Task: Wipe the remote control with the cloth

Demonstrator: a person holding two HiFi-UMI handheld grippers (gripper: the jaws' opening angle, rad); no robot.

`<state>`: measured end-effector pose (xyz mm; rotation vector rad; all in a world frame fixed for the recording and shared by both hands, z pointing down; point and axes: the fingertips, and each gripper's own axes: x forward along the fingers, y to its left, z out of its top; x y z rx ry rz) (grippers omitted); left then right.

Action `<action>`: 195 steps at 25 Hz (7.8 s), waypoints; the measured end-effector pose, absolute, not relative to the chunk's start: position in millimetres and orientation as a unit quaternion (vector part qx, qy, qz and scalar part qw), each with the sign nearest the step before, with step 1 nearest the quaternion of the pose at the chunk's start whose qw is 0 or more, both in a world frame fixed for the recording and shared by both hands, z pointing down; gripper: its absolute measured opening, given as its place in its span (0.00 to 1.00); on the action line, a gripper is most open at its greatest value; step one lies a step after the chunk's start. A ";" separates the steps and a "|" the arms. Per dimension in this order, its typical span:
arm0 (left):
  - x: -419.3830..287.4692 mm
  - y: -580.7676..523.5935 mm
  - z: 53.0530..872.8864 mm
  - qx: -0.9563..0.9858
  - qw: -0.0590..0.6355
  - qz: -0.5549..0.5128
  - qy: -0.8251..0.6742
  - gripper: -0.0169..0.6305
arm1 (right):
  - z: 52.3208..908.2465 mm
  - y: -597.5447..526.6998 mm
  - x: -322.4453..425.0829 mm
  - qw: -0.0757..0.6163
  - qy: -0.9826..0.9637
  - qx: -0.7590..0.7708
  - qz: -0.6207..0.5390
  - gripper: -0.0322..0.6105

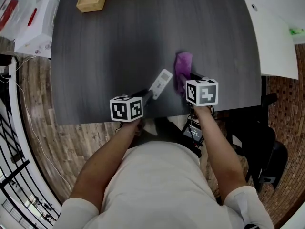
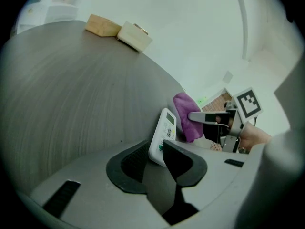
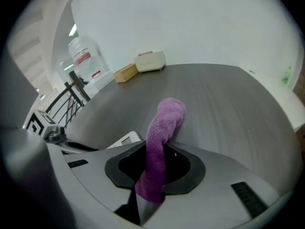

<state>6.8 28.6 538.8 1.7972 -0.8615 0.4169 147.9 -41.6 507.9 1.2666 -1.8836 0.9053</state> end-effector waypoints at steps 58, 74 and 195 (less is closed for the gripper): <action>17.7 53.5 535.7 0.887 -0.020 0.459 -0.049 0.42 | 507.4 35.3 57.2 0.306 -0.790 0.359 0.392 0.20; 21.4 47.0 543.0 0.886 0.071 0.448 -0.092 0.42 | 515.6 41.6 67.7 0.320 -0.771 0.392 0.387 0.20; -4.5 17.0 515.1 0.871 0.035 0.456 -0.177 0.34 | 512.6 -38.6 129.2 0.380 -0.745 0.457 0.303 0.19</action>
